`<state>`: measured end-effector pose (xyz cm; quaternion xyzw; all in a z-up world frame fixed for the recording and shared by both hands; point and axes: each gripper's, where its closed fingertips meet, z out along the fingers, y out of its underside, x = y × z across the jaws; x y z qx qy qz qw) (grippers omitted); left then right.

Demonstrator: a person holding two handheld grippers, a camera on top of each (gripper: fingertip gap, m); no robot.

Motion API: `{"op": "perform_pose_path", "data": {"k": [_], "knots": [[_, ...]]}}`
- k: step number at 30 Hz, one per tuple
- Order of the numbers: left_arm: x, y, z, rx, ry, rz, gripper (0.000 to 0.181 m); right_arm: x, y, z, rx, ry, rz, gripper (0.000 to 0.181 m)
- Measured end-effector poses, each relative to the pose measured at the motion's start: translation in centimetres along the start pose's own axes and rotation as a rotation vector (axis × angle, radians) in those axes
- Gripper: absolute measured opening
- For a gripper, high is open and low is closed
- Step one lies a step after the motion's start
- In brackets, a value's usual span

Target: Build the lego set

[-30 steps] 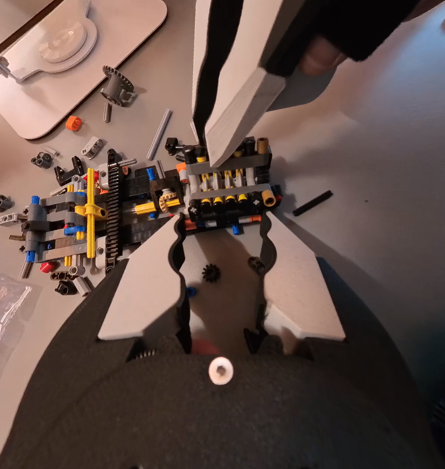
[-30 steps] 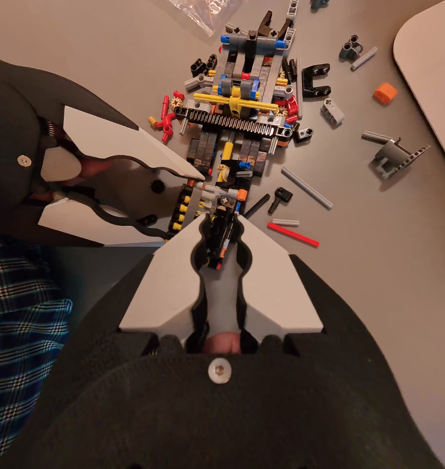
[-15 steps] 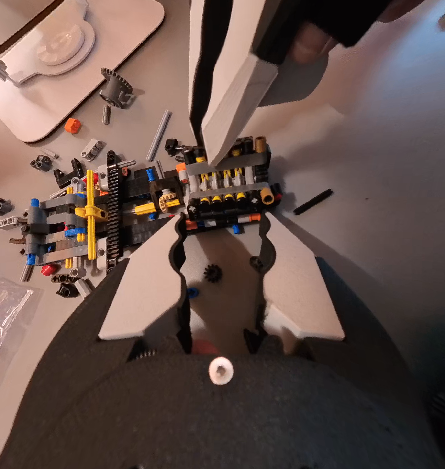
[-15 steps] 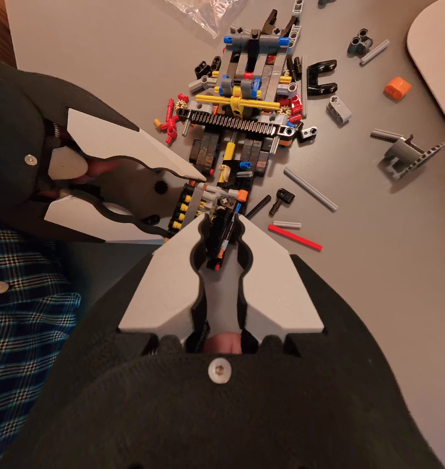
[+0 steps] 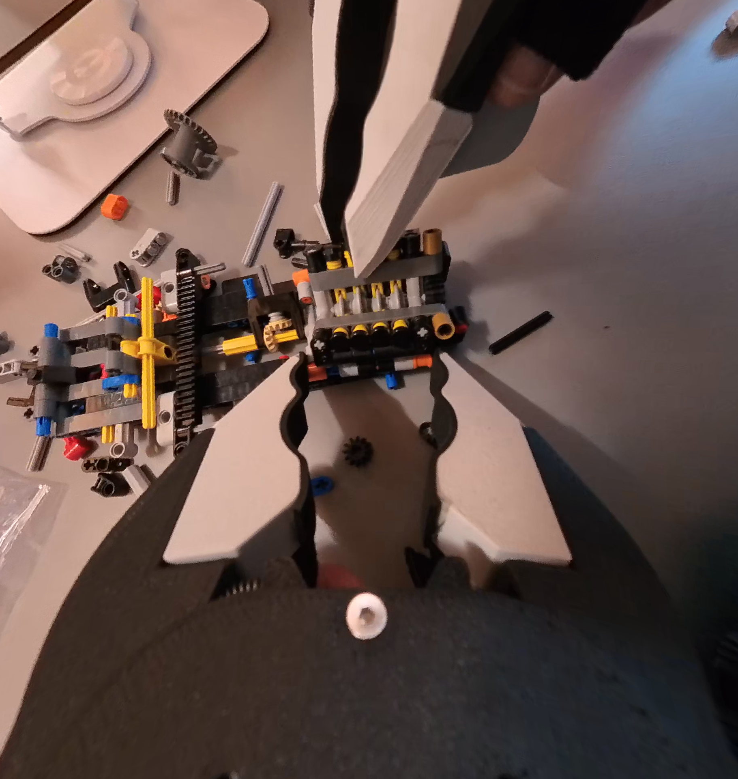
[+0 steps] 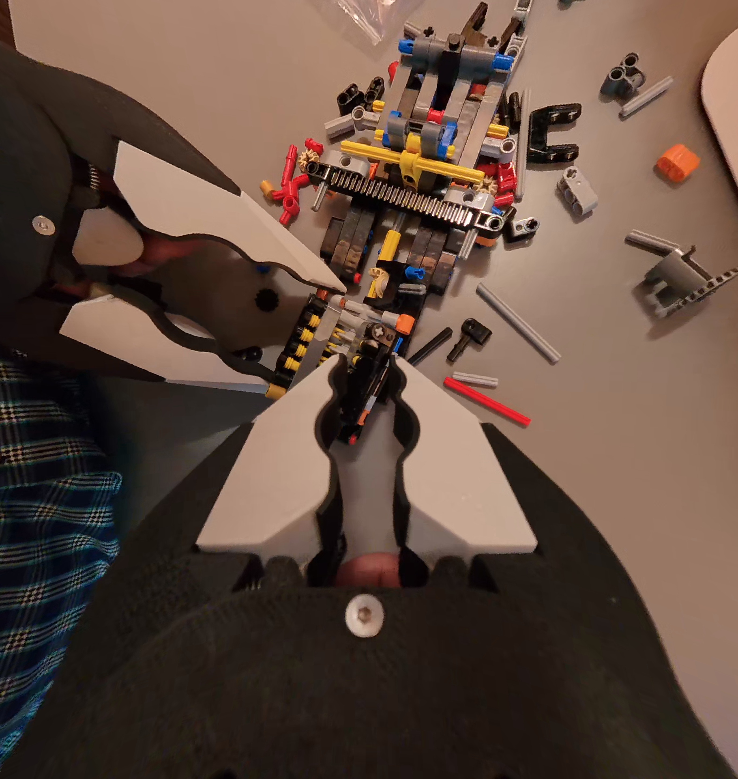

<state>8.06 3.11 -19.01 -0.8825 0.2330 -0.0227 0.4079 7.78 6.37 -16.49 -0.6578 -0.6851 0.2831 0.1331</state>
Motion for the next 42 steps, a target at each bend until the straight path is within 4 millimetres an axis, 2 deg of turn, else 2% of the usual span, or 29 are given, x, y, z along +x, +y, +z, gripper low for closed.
{"op": "perform_pose_path", "data": {"k": [1, 24, 27, 30, 35, 38, 42], "knots": [[0.0, 0.0, 0.0, 0.001, 0.003, -0.003, 0.056, 0.0, 0.0, 0.0, -0.003, -0.003, 0.000, 0.017], [0.0, 0.0, 0.1, -0.001, -0.002, 0.020, 0.056, 0.3, -0.3, 0.4, 0.026, -0.033, -0.044, 0.023], [0.0, -0.1, 0.2, 0.000, 0.004, 0.023, 0.056, -0.1, -0.4, -0.3, 0.020, -0.031, -0.130, 0.030], [-0.1, -0.1, 0.3, 0.001, 0.010, 0.026, 0.056, -0.6, 0.2, -1.1, -0.035, -0.027, -0.302, 0.039], [-0.2, -0.1, 0.3, 0.003, 0.019, 0.035, 0.056, -0.1, 1.1, -1.7, -0.144, 0.008, -0.561, 0.052], [-0.3, 0.0, 0.3, 0.007, 0.037, 0.053, 0.056, -0.9, 1.6, -1.2, -0.168, -0.047, -0.590, 0.063], [-0.4, 0.3, 0.1, 0.016, 0.079, 0.094, 0.056, -1.2, 2.0, -0.5, -0.141, -0.055, -0.602, 0.061]]}}
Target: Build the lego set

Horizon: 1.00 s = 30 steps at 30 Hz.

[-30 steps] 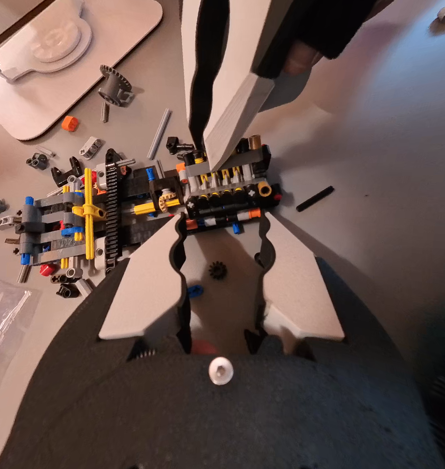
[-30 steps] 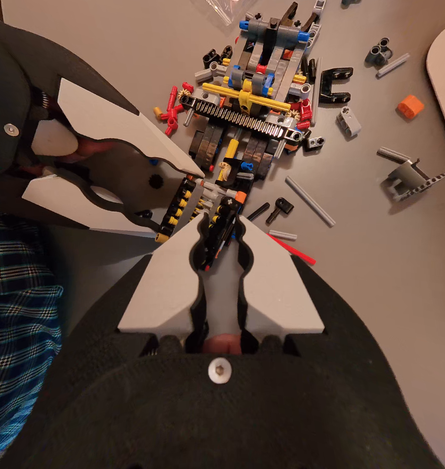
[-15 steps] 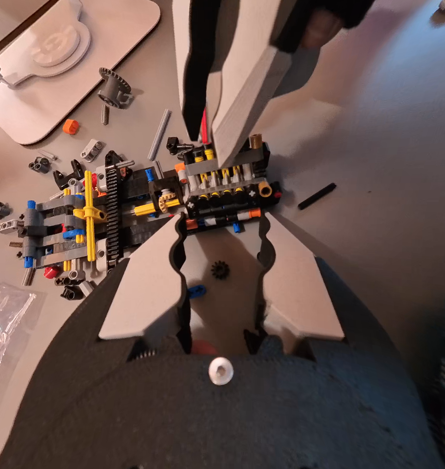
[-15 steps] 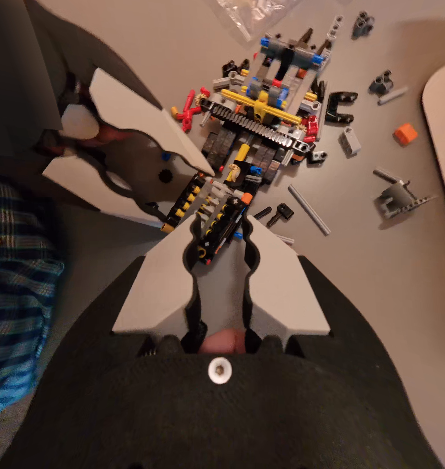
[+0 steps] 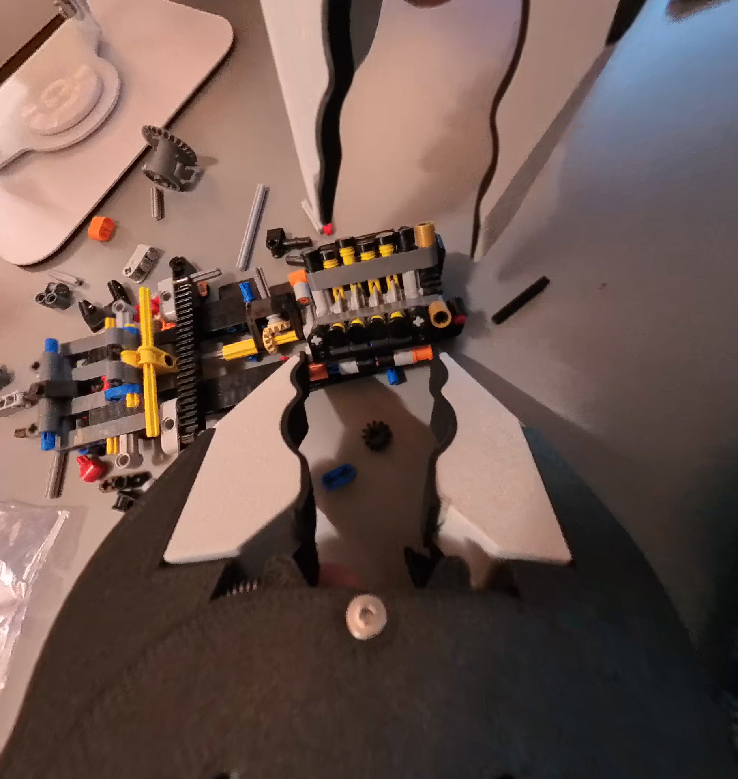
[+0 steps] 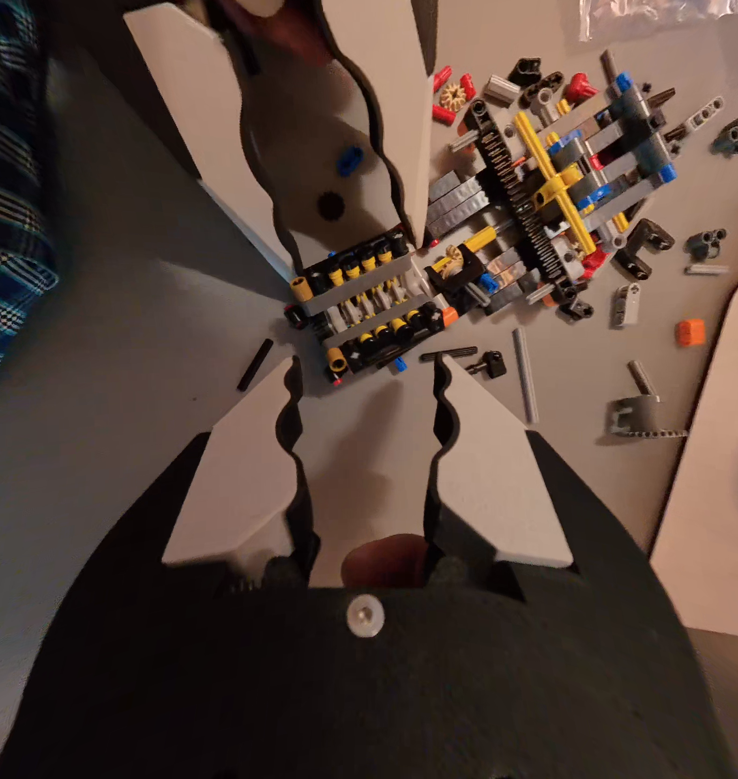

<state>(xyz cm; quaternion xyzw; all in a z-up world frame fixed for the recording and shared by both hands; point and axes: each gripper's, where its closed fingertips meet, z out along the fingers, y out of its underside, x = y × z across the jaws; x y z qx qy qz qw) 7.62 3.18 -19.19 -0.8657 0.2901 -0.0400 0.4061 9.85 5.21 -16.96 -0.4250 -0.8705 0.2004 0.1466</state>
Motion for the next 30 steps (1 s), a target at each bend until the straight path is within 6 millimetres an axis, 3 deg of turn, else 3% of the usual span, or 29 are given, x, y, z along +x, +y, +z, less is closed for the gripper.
{"op": "perform_pose_path", "data": {"k": [7, 19, 22, 30], "knots": [[0.0, 0.9, -0.9, 0.021, 0.098, 0.085, 0.056, -0.9, -0.1, 0.9, 0.083, -0.026, 0.033, 0.057], [0.3, 3.0, -3.1, 0.057, 0.266, 0.227, 0.056, -2.3, -3.3, 1.7, 0.346, -0.069, 0.046, 0.045], [0.3, 3.2, -3.3, 0.060, 0.287, 0.241, 0.056, -2.8, -3.3, 2.6, 0.358, -0.080, 0.033, 0.043], [0.3, 3.3, -3.2, 0.062, 0.300, 0.254, 0.056, -3.2, -3.5, 2.7, 0.431, -0.114, 0.023, 0.052]]}}
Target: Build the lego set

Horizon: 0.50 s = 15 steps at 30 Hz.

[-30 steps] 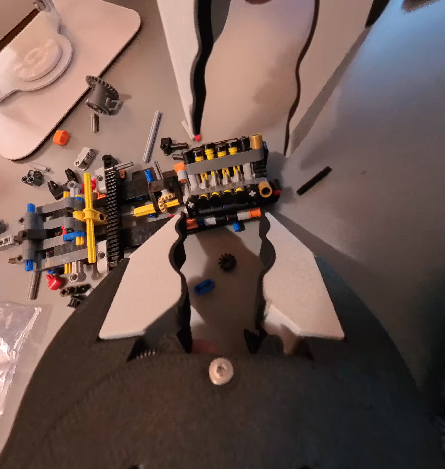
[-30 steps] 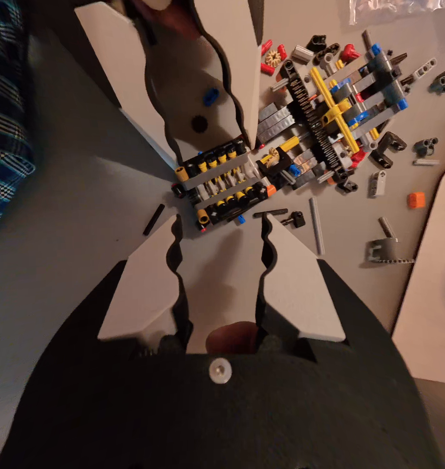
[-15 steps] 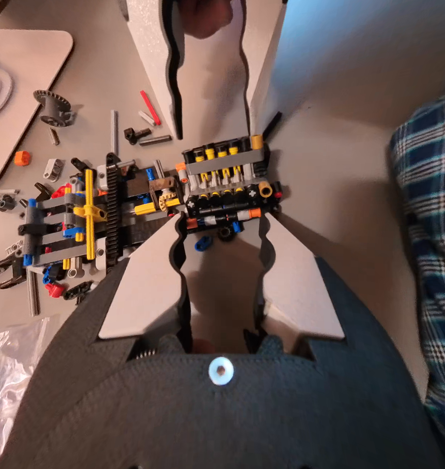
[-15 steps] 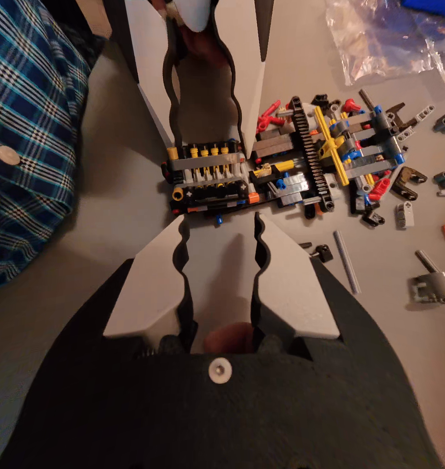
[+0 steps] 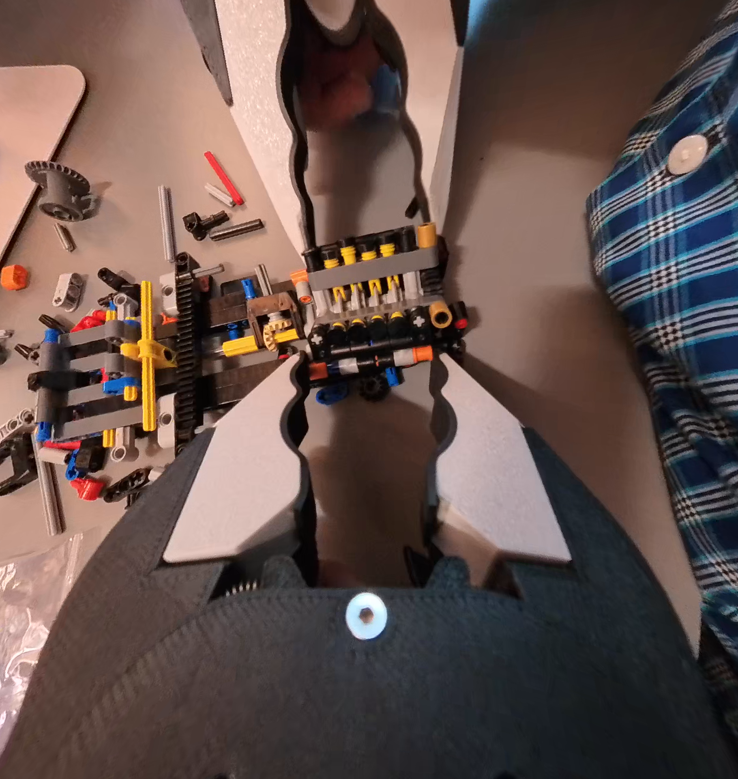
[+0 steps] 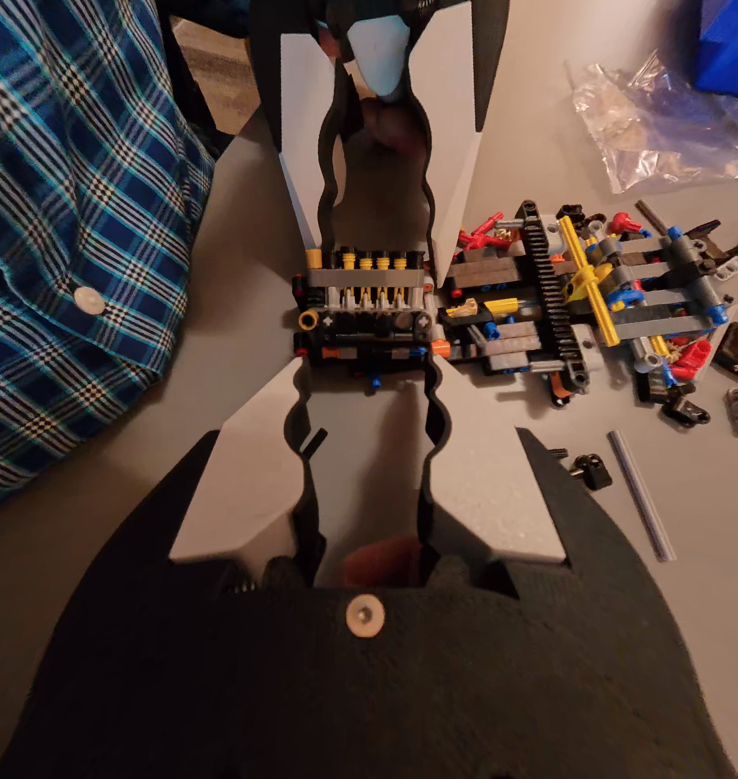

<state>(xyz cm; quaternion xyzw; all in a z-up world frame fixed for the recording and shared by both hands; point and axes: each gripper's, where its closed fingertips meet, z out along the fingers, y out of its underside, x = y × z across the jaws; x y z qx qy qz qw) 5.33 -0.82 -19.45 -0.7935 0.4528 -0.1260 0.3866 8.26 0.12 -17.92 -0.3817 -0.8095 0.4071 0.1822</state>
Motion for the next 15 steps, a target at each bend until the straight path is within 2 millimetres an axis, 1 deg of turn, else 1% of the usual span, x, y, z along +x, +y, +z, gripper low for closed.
{"op": "perform_pose_path", "data": {"k": [4, 10, 15], "knots": [[0.01, 0.00, 0.03, 0.001, 0.005, 0.001, 0.056, 0.27, -0.95, -0.25, 0.057, 0.024, -0.022, 0.049], [0.09, -0.02, 0.05, 0.003, 0.016, 0.006, 0.056, 0.02, -0.38, 0.07, 0.016, 0.026, -0.036, 0.049], [0.07, -0.02, 0.07, 0.003, 0.015, 0.008, 0.056, 0.09, -0.43, 0.07, 0.016, 0.021, -0.037, 0.047]]}}
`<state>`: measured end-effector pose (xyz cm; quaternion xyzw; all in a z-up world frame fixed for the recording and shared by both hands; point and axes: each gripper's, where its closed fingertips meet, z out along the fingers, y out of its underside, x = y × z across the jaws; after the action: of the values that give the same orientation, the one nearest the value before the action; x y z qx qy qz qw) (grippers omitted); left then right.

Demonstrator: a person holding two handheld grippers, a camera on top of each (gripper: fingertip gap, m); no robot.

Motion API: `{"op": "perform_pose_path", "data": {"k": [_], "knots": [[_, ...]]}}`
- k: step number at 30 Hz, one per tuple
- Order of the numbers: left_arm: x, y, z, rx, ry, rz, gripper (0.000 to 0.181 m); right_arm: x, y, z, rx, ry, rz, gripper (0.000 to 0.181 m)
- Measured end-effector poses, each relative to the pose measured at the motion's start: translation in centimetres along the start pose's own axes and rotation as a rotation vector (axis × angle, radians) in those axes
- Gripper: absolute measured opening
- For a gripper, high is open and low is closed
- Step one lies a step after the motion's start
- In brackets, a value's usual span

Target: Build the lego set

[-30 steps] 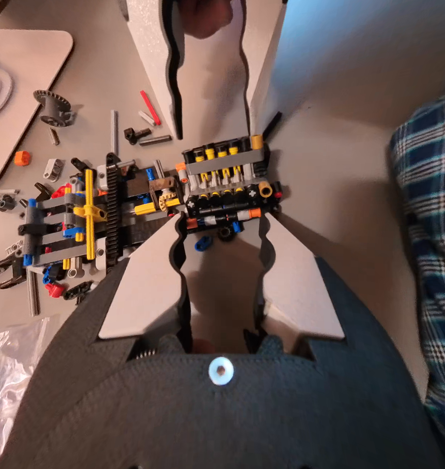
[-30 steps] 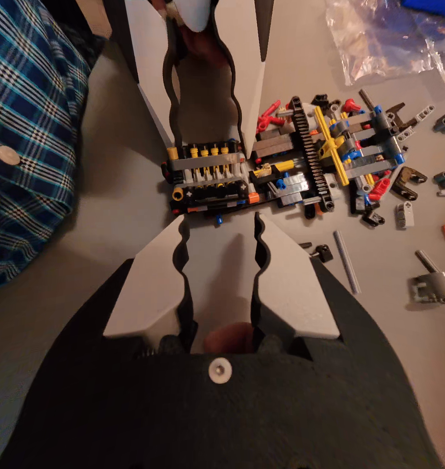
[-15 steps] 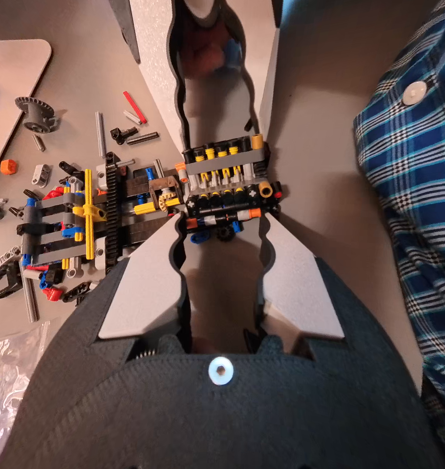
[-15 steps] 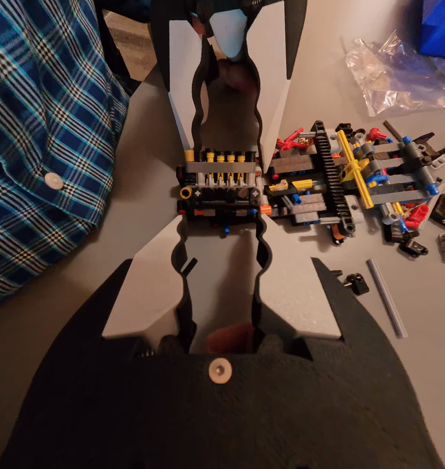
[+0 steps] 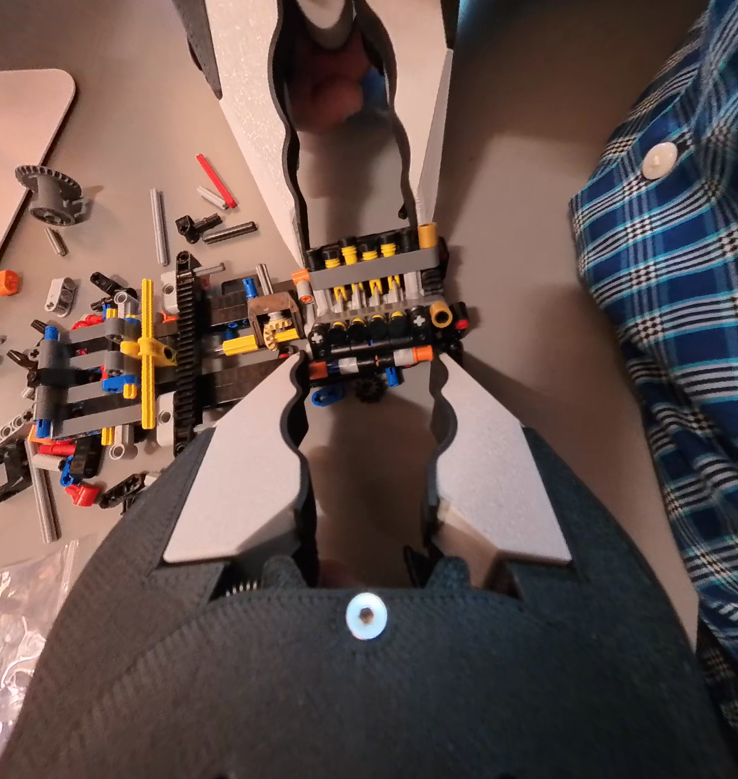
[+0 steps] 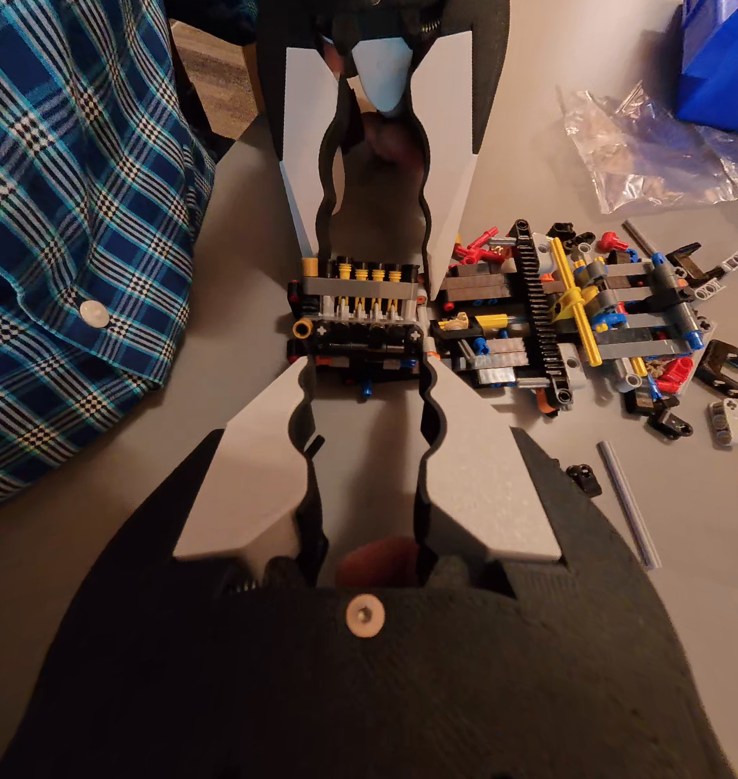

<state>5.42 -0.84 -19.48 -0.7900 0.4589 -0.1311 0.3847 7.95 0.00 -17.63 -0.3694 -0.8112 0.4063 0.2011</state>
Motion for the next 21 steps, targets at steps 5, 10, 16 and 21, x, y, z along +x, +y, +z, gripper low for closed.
{"op": "perform_pose_path", "data": {"k": [5, 10, 16, 21], "knots": [[0.0, 0.0, 0.0, 0.000, 0.001, 0.002, 0.056, 0.0, 0.0, 0.0, -0.007, -0.002, 0.003, 0.047], [0.0, 0.0, 0.0, 0.000, 0.002, 0.004, 0.056, 0.0, 0.1, -0.1, -0.035, -0.020, 0.005, 0.046], [0.3, -0.2, 0.0, 0.004, 0.015, 0.016, 0.056, 1.1, 0.2, -0.5, -0.088, 0.030, -0.020, 0.036], [0.1, -0.3, 0.1, 0.000, -0.003, 0.004, 0.056, 0.7, 1.1, -0.8, -0.151, -0.009, -0.001, 0.019]]}}
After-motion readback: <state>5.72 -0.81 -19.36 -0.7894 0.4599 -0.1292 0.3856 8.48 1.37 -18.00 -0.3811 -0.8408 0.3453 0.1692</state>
